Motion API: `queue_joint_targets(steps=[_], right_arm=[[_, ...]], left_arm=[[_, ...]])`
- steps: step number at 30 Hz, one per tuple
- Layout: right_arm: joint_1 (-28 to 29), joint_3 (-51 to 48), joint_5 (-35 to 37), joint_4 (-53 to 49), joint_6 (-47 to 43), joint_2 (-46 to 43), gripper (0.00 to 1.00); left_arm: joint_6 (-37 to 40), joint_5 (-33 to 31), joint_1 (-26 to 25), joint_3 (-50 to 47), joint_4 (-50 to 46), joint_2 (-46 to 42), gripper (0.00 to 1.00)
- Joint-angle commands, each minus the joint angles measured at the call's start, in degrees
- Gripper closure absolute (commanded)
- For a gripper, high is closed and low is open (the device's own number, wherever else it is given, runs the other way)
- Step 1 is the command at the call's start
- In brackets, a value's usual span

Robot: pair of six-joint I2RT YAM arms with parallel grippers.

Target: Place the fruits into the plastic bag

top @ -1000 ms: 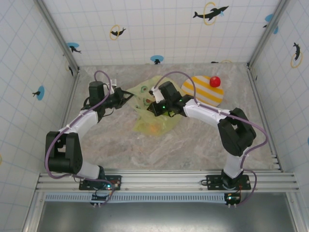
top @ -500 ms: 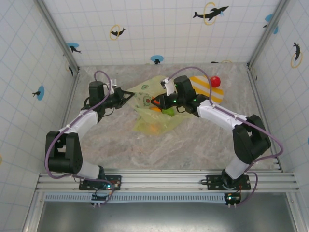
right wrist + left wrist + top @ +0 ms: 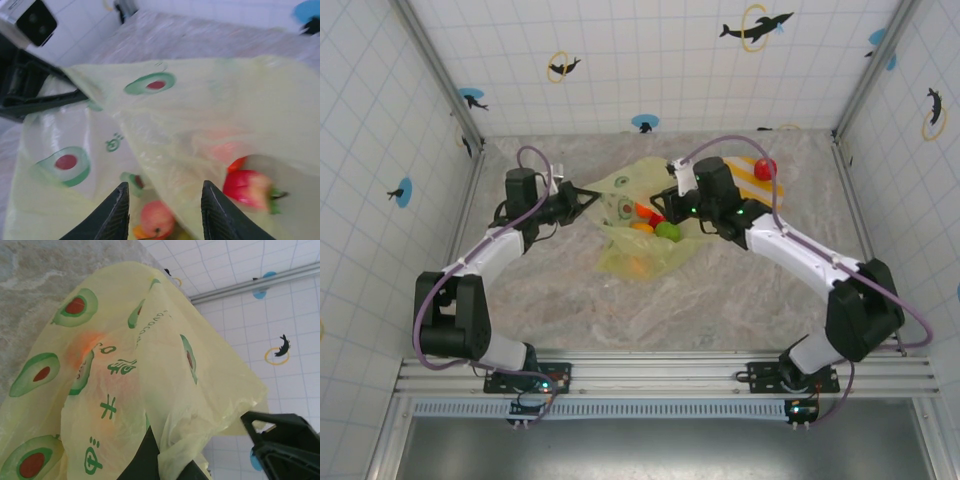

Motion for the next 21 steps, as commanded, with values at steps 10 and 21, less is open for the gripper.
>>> queue_joint_targets(steps=[10, 21], right_arm=[[3.39, -11.95, 11.72, -1.79, -17.37, -15.46, 0.40], [-5.13, -14.85, 17.76, 5.43, -6.85, -21.31, 0.36]], left_arm=[[5.52, 8.35, -3.03, 3.28, 2.77, -3.15, 1.00], [5.01, 8.74, -1.65, 4.60, 2.22, -3.47, 1.00]])
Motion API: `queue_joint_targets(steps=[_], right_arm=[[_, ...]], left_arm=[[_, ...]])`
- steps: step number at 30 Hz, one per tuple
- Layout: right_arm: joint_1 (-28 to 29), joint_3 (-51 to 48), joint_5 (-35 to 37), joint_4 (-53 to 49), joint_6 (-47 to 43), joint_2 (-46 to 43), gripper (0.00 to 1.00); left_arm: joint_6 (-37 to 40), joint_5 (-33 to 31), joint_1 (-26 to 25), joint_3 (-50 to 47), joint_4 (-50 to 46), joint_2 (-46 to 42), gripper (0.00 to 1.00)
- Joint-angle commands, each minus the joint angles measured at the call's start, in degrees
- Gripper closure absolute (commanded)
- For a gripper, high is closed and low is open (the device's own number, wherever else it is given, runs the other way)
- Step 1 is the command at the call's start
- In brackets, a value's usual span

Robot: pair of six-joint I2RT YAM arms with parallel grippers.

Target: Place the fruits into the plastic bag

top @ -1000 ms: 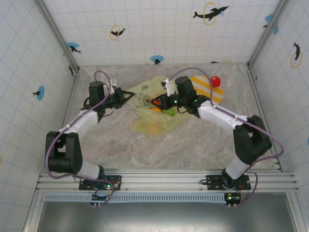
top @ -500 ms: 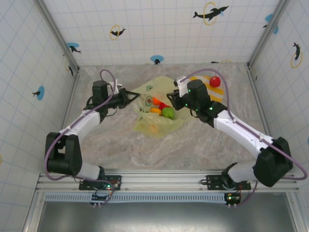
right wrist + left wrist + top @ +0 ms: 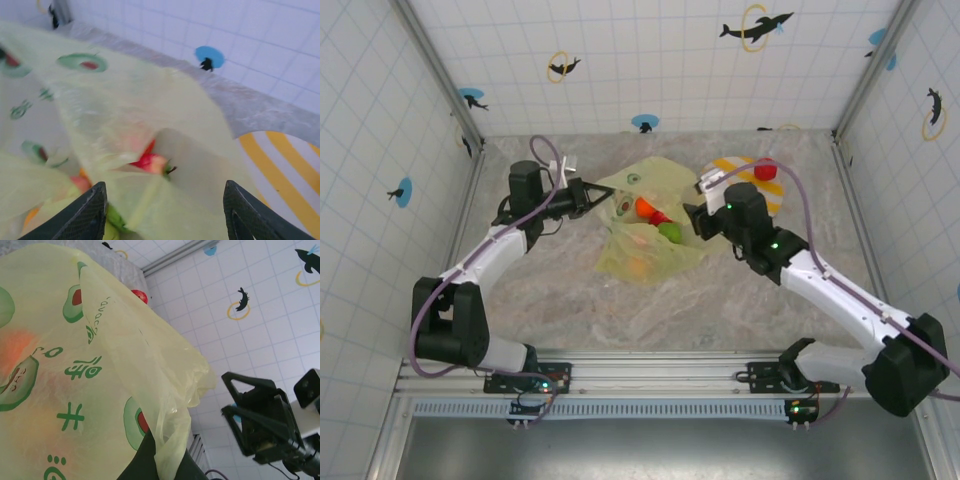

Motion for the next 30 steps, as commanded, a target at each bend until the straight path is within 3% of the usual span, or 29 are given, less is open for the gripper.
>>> queue_joint_targets(steps=[1, 7, 16, 24, 30], right_arm=[[-5.95, -2.17, 0.87, 5.63, 6.82, -3.43, 0.36], [-16.54, -0.40, 5.39, 2.11, 14.20, 0.11, 0.28], [-27.24, 6.92, 7.20, 0.30, 13.07, 15.37, 0.16], [-29.92, 19.63, 8.03, -3.48, 7.92, 32.77, 0.01], [-30.28, 30.65, 9.25, -7.04, 5.57, 44.12, 0.00]], left_arm=[[0.93, 0.51, 1.62, 1.66, 0.39, -1.82, 1.00], [0.43, -1.30, 3.23, 0.50, 1.14, -2.89, 1.00], [2.06, -4.13, 3.35, 0.12, -1.70, -2.02, 1.00], [1.44, -4.38, 3.32, -0.11, -1.79, -1.41, 1.00], [1.43, -4.52, 3.32, -0.31, -1.74, -1.57, 1.00]])
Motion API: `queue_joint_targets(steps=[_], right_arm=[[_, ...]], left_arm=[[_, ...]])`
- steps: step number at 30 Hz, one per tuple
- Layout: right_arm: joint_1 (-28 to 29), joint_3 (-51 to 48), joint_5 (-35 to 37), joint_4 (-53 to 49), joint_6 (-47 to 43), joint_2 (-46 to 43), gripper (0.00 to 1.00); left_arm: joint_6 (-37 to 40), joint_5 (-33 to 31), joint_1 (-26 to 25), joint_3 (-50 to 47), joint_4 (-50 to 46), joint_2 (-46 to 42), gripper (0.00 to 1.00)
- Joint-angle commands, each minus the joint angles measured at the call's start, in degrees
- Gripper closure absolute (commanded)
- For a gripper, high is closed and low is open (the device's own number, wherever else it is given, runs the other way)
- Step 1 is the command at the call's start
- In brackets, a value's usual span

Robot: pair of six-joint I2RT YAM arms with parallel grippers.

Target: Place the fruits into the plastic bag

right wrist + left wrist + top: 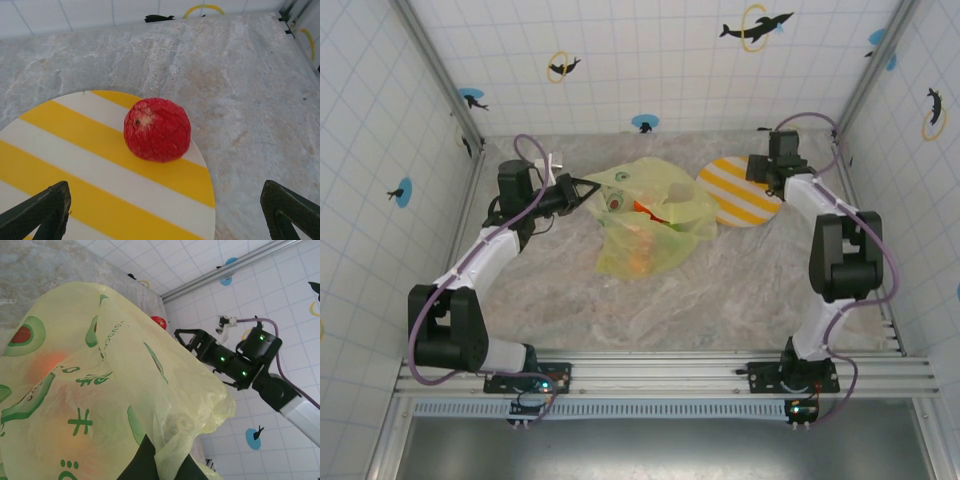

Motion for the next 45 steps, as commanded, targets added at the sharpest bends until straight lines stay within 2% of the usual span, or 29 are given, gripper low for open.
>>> queue_joint_targets(steps=[1, 10, 18, 22, 27, 32, 38, 40, 45], right_arm=[[-0.33, 5.97, 1.80, -2.86, -2.39, 4.48, 0.00], [-0.33, 20.28, 4.57, -8.01, -4.72, 18.09, 0.00], [-0.24, 26.14, 4.71, -9.23, -5.81, 25.23, 0.06], [-0.25, 27.78, 5.17, -10.00, -6.35, 27.03, 0.12], [-0.17, 27.76, 5.43, -10.39, -6.44, 26.66, 0.24], [-0.05, 27.76, 5.08, -10.83, -6.45, 24.57, 0.35], [1.02, 26.08, 3.54, -13.13, -6.09, 17.33, 0.37], [1.94, 22.04, 1.94, -12.07, -6.06, 12.54, 0.38], [5.26, 2.08, -5.75, -1.80, -5.28, -5.86, 0.39]], left_arm=[[1.03, -0.09, 0.17, -0.27, 0.27, 0.20, 1.00], [0.71, -0.12, 0.17, -0.50, 0.53, 0.19, 1.00], [0.19, 0.11, 0.12, -0.68, 0.87, 0.72, 1.00], [0.10, 0.08, 0.17, -0.75, 0.92, 0.81, 1.00], [0.02, 0.02, 0.15, -0.76, 1.04, 1.07, 1.00], [-0.17, 0.07, 0.16, -0.81, 0.98, 1.07, 1.00], [-0.58, 0.10, 0.19, -0.95, 1.39, 1.03, 1.00], [-0.84, 0.11, 0.16, -1.05, 1.53, 0.99, 1.00], [-1.31, 0.02, 0.05, -1.39, 2.05, 0.90, 1.00]])
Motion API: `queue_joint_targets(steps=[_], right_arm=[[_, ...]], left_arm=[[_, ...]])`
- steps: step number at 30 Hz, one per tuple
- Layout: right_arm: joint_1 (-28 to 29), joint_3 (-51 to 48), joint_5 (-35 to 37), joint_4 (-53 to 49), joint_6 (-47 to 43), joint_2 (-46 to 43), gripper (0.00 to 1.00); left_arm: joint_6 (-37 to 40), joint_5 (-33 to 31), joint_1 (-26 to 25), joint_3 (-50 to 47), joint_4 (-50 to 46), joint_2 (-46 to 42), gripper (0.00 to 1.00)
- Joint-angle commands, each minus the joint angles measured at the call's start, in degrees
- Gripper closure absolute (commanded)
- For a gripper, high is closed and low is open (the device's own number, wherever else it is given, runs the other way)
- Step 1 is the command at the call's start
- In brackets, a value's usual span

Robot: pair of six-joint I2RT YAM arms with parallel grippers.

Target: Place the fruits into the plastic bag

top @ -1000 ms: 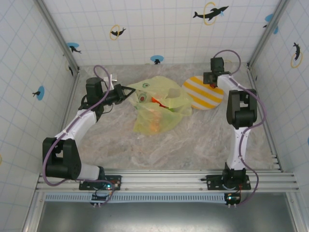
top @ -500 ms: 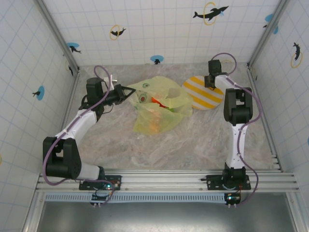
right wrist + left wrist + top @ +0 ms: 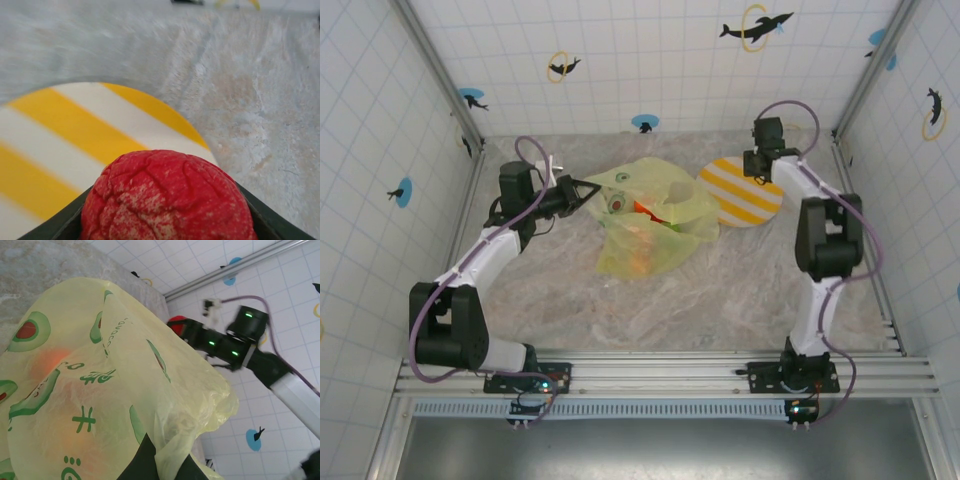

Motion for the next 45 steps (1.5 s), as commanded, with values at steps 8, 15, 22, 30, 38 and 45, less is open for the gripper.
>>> queue_joint_targets(steps=[8, 15, 22, 30, 38, 45], right_arm=[[12.01, -26.94, -22.71, 15.29, 0.11, -36.79, 0.40], [24.82, -24.91, -31.58, 16.20, -0.93, -38.42, 0.40], [33.43, -16.37, -32.32, 13.14, -5.50, -28.27, 0.42], [35.32, -12.60, -33.75, 8.81, -7.98, -20.36, 0.43], [35.27, -14.67, -32.09, 5.45, -7.03, -17.75, 0.44], [32.80, -16.66, -28.29, 4.65, -0.67, -15.86, 0.44]], left_arm=[[-1.44, 0.17, 0.10, -1.08, 2.20, 0.53, 1.00], [-1.55, 0.02, -0.05, -1.18, 2.24, 0.96, 1.00], [-1.20, -0.21, -0.54, -1.17, 1.98, 0.90, 1.00], [-1.19, -0.02, -0.55, -1.08, 1.96, 0.55, 1.00], [-1.12, -0.05, -0.62, -1.03, 2.02, 0.40, 1.00], [-1.20, 0.10, -0.70, -1.13, 2.29, 0.29, 1.00]])
